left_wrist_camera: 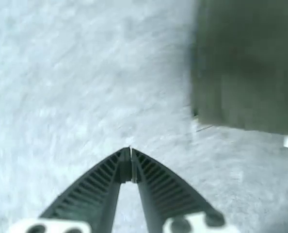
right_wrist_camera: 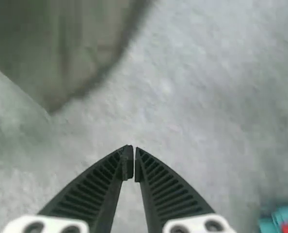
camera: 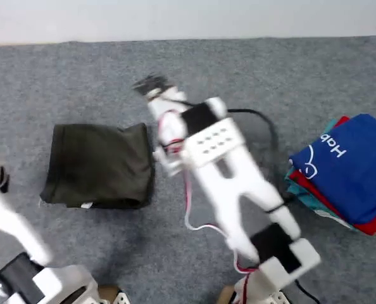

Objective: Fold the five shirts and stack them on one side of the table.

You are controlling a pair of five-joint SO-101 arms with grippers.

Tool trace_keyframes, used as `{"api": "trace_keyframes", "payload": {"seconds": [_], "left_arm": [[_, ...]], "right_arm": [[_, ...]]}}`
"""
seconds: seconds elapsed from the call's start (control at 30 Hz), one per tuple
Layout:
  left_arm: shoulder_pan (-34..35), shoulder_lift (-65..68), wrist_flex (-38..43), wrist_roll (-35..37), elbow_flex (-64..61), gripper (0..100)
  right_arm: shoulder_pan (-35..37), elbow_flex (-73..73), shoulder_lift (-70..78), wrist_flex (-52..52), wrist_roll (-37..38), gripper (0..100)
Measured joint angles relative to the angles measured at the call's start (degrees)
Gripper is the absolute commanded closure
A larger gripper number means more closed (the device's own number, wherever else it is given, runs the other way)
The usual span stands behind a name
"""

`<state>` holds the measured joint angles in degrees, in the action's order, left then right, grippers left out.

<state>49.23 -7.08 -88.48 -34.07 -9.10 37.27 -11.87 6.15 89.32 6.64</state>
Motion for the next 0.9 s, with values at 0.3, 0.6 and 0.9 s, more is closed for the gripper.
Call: {"api": "trace_keyframes", "payload": {"seconds": [0.3,0.6,0.9], "left_arm": [[9.8,-0.1,0.0,0.6,1.6,99],[14.8,-0.1,0.0,0.6,1.6,99],[15.7,-0.1,0.0,0.6,1.6,99]], "right_arm": [[10.6,-2.1,15.0,-11.2,-0.1,98.8],[11.4,-11.1,28.9,-10.4,-0.1,98.8],[10.6,-12.4,32.4,-0.2,-0.1,98.8]]}}
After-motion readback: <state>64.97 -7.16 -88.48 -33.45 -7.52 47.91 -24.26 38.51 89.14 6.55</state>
